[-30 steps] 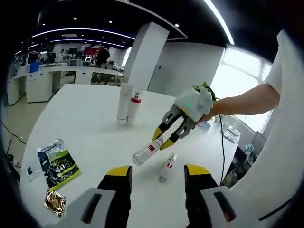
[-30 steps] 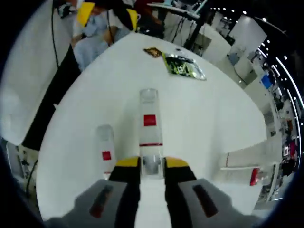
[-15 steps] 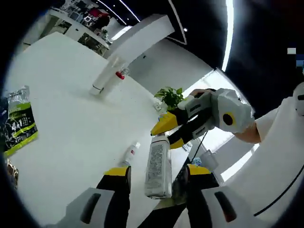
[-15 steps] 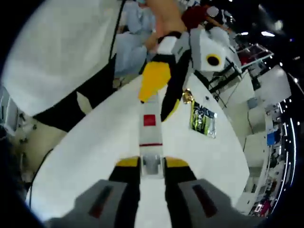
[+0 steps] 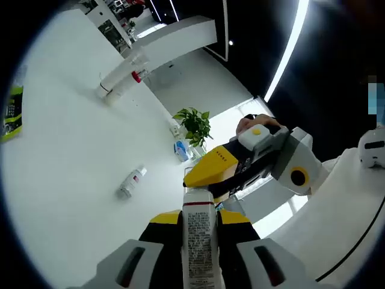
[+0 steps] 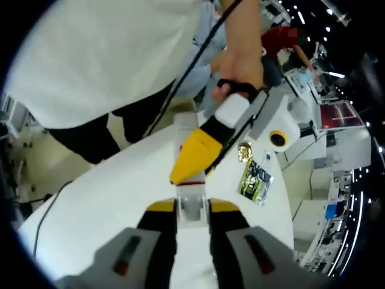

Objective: Arrange the skincare products in the storage area until every visible bottle or jar stands upright without overlapping.

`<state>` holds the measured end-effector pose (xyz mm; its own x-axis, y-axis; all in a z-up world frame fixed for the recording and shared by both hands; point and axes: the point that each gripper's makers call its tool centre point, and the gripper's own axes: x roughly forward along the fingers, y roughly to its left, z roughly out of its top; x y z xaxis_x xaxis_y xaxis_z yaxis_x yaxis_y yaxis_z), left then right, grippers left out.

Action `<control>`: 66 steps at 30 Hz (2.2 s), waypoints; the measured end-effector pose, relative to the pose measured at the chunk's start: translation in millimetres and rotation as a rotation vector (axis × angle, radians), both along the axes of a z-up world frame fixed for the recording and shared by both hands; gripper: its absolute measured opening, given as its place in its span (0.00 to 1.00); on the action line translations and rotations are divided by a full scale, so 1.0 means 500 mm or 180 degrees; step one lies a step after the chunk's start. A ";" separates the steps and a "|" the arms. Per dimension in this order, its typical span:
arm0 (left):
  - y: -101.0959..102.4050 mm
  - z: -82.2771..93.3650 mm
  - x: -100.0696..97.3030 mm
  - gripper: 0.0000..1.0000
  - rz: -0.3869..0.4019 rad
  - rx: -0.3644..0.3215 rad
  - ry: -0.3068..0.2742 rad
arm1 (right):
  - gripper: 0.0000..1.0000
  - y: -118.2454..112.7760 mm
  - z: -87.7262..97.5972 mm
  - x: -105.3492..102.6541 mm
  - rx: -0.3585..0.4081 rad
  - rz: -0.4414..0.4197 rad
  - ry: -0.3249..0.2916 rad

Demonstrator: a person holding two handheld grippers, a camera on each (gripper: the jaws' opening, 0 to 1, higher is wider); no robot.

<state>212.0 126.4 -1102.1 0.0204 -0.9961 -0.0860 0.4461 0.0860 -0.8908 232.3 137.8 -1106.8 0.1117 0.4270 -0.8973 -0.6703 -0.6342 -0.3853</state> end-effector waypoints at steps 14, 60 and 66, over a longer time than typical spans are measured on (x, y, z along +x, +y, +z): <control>0.010 0.003 0.042 0.21 0.0396 -0.0061 0.0068 | 0.29 -0.028 0.032 0.045 0.1163 -0.1833 0.0548; -0.026 0.033 0.043 0.21 0.0531 -0.0316 -0.0729 | 0.22 -0.022 0.059 0.055 0.3516 -0.5095 0.3662; -0.022 0.037 0.030 0.21 0.0415 -0.0421 -0.0640 | 0.22 -0.006 0.065 0.043 0.3417 -0.4940 0.3651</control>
